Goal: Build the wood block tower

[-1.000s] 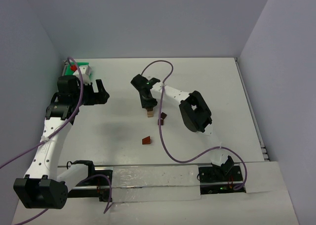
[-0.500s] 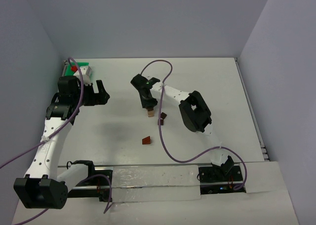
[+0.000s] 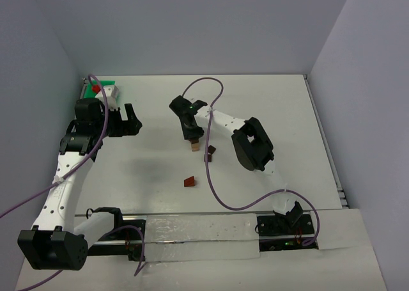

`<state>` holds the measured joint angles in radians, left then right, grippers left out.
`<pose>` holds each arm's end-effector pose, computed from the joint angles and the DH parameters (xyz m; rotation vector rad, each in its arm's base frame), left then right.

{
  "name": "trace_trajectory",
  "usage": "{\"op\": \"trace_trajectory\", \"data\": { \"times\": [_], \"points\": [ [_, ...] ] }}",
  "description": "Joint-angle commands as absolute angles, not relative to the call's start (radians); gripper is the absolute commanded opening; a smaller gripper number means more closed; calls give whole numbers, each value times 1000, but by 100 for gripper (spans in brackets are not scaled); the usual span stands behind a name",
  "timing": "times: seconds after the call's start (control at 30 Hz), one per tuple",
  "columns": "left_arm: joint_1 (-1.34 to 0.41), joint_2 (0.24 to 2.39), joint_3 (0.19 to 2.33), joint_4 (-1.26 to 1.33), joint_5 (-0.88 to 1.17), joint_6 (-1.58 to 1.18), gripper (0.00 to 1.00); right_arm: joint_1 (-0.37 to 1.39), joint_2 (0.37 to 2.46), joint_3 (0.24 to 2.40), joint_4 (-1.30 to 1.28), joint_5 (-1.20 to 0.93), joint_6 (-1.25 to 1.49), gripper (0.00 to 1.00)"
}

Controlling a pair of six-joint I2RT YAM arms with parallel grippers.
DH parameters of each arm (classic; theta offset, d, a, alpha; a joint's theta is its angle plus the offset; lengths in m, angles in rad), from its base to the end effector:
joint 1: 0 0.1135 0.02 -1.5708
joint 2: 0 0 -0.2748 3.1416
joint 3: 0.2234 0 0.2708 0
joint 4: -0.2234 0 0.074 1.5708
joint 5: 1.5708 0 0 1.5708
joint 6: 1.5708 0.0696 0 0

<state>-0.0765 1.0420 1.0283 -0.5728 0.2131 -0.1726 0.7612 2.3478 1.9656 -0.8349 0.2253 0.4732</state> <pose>0.2626 -0.0349 0.3285 0.0200 2.1658 -0.3735 0.3939 0.3538 0.1336 -0.3365 2.7044 0.0304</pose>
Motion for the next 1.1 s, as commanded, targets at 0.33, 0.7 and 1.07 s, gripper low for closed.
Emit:
{"op": "trace_trajectory", "data": {
  "times": [0.33,0.7,1.07],
  "points": [
    [-67,1040,1039,-537,224,-169,99,746,2427,1963,-885,264,469,58],
    [-67,1046,1043,-537,225,-169,99,746,2424,1962,-887,245,476,78],
    [-67,1048,1043,-537,229,-169,99,746,2423,1958,-881,220,466,83]
  ]
}}
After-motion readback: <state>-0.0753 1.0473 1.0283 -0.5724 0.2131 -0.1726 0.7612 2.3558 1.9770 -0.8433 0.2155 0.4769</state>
